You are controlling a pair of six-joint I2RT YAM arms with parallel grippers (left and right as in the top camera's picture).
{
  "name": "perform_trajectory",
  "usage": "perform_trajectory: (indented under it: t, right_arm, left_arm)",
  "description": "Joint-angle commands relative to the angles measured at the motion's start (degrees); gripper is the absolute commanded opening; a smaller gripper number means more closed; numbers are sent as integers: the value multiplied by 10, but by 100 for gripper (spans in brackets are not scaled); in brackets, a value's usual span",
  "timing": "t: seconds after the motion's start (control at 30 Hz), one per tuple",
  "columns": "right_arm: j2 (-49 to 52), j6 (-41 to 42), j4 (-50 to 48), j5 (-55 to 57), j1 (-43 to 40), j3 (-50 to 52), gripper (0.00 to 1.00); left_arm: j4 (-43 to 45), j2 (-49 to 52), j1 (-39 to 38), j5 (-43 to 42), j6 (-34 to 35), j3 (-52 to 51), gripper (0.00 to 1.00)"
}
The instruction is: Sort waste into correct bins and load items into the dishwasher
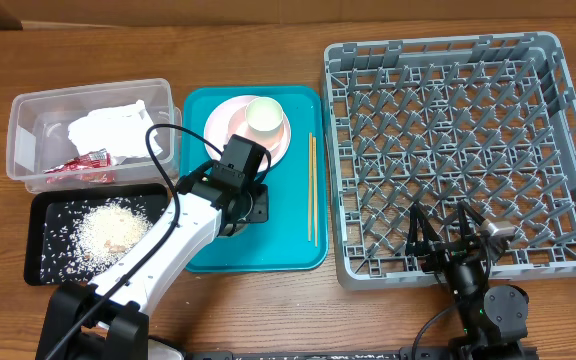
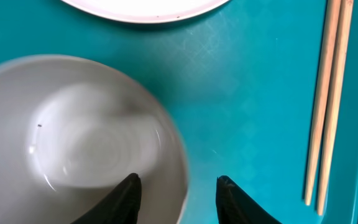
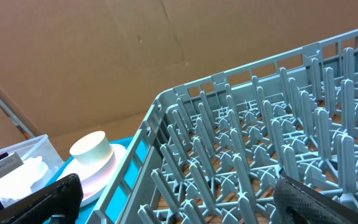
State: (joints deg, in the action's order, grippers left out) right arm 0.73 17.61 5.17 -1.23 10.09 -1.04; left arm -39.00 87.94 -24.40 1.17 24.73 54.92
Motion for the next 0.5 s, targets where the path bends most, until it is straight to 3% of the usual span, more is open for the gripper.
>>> perform_trajectory:
  t: [0.0,0.2,0.47]
  right_arm:
    - [-5,0,-3,1,-4,6,100]
    - [-5,0,-3,1,-4,6,100]
    - [-5,0,-3,1,-4,6,100]
  left_arm:
    - [3,0,-4,6,2,15,41]
    - [-6,-6,-2,-10,2,52,38]
    - [-28,-31,28,-6,2,168,42]
